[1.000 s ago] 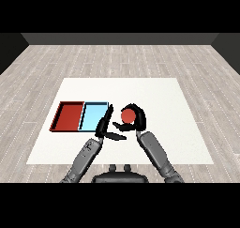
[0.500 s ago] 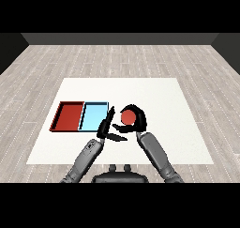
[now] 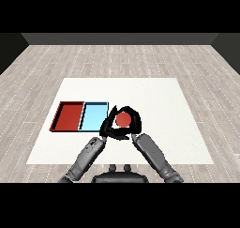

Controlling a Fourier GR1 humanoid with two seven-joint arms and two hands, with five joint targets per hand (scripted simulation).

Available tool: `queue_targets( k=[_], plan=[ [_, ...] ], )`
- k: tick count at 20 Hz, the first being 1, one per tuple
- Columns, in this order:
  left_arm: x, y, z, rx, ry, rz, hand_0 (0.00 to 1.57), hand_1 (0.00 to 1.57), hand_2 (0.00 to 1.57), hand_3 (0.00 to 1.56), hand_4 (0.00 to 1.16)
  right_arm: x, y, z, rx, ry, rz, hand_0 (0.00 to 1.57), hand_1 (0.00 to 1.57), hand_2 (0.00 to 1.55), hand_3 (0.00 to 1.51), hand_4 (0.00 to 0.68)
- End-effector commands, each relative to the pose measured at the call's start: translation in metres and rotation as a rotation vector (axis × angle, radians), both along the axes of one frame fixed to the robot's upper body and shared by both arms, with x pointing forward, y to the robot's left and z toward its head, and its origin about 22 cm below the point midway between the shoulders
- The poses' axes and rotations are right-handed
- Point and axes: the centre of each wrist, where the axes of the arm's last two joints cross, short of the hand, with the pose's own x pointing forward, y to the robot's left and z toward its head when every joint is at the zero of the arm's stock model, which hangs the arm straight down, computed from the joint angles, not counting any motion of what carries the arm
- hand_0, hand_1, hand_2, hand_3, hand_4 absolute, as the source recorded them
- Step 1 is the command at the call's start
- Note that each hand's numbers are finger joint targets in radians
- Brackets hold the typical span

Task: Pick the red can and put it in the red box

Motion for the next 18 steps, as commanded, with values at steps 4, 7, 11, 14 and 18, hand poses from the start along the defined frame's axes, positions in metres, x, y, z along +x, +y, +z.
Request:
queue_targets(
  k=[4,7,11,14,18],
  plan=[
    [0.000,-0.002,-0.009,-0.030,0.011,-0.022,0.00,0.00,0.00,0.00,0.00,0.014,0.000,-0.003,0.039,-0.002,0.023,1.51,1.51,1.46,1.42,0.656],
    [0.007,-0.021,0.014,-0.017,0.022,-0.048,0.00,0.00,0.00,0.00,0.00,-0.004,0.016,0.018,0.034,0.015,0.022,1.52,1.52,1.45,1.41,0.648],
    [-0.002,-0.009,-0.011,-0.050,0.004,-0.026,0.00,0.00,0.00,0.00,0.00,-0.003,0.006,0.007,-0.004,0.002,0.027,1.51,1.51,1.46,1.41,0.639],
    [0.011,-0.021,0.010,-0.003,0.004,0.134,0.00,0.00,0.00,0.00,0.82,-0.001,0.016,0.006,-0.003,-0.001,0.024,1.53,1.53,1.47,1.41,0.649],
    [0.007,-0.023,-0.001,-0.048,0.050,0.185,1.57,1.57,1.57,1.49,1.13,0.012,0.015,-0.006,0.003,0.004,0.028,1.51,1.51,1.45,1.39,0.649]
  ],
)
